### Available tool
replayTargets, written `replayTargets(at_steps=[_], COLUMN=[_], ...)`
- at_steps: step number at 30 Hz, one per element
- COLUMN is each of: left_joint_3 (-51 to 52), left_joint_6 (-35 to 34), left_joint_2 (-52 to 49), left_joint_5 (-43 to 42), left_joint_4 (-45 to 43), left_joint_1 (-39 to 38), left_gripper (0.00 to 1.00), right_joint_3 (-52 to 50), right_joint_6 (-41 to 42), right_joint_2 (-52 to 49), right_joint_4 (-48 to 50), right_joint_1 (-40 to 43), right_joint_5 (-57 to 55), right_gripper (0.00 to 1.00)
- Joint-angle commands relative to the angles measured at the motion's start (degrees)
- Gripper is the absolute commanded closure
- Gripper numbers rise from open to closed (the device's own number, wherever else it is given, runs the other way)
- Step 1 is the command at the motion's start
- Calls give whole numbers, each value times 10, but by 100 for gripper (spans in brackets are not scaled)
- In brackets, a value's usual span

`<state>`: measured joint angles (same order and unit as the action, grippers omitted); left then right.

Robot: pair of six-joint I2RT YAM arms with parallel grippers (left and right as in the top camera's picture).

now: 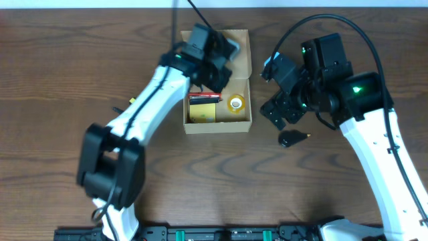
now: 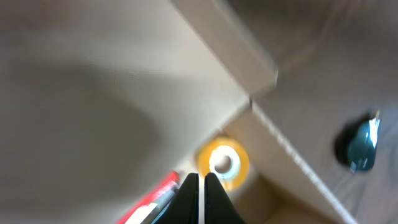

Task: Pack container
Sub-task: 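Raise the left gripper out of the box and move it left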

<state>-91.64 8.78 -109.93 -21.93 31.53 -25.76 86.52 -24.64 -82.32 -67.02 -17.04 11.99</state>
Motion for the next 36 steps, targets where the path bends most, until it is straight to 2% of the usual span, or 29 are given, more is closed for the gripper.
replayTargets(at_steps=[1, 6, 10, 16, 22, 29, 33, 36], left_joint_3=[-30, -35, -35, -35, -33, -33, -33, -33], left_joint_6=[-83, -142, -158, -244, -341, -582, -787, -885], left_joint_2=[49, 105, 131, 132, 125, 113, 105, 103], left_joint_5=[61, 198, 289, 368, 420, 422, 486, 509], left_joint_4=[-5, 2, 30, 54, 121, 135, 134, 135], left_joint_1=[11, 15, 15, 16, 31, 69, 75, 76], left_gripper=[94, 94, 95, 95, 94, 95, 94, 94], right_joint_3=[-1, -1, -1, -1, -1, -1, -1, -1], right_joint_6=[4, 4, 4, 4, 4, 4, 4, 4], right_joint_2=[10, 10, 10, 10, 10, 10, 10, 10], right_joint_4=[0, 0, 0, 0, 0, 0, 0, 0], right_joint_1=[3, 3, 3, 3, 3, 3, 3, 3], right_joint_5=[2, 2, 2, 2, 2, 2, 2, 2], right_gripper=[1, 1, 1, 1, 1, 1, 1, 1])
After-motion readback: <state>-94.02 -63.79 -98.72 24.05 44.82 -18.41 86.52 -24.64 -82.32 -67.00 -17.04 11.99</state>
